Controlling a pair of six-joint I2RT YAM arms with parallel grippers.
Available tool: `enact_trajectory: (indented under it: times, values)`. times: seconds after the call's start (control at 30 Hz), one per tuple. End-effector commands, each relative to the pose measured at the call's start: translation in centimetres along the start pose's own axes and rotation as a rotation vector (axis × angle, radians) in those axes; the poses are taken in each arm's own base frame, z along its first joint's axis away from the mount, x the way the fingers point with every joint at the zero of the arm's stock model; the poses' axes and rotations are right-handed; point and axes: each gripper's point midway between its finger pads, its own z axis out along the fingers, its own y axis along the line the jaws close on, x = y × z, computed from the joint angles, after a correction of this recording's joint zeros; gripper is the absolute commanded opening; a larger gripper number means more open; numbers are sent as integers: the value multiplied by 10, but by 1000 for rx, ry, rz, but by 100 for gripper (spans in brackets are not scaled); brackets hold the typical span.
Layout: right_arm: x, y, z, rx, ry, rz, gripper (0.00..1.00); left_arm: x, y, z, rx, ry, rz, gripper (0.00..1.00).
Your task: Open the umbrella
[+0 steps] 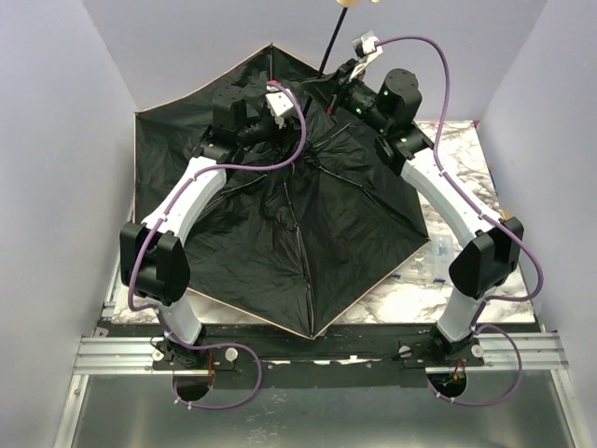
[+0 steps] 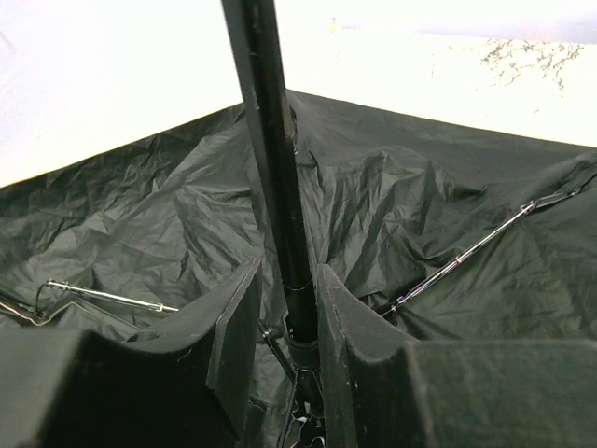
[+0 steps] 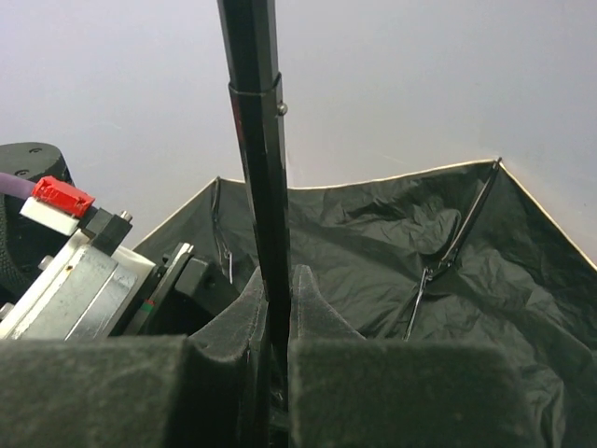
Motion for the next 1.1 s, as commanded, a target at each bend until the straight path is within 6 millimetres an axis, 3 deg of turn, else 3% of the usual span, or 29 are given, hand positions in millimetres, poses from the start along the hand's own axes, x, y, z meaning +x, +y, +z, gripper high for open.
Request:
enact_trajectory:
  times: [0.0,0.3,0.73,0.8,0.9,1.07]
  values:
    - [-188,68,-41,-142,-460,-120,0,131,26,-26,-142,351,-196,31]
    - [-204,76,-49,-153,-485,-114,0,166,31,-39,-184,478,-180,35]
    - [-214,91,-63,-196,-504,-103,0,190,36,-51,-214,587,-174,40]
    - [-212,93,-65,-203,-496,-102,0,180,36,-53,-221,560,-169,30]
    - [-198,93,-69,-204,-461,-72,0,146,26,-56,-201,457,-138,13]
    - [-167,98,-79,-227,-395,-33,0,95,16,-63,-211,359,-31,0]
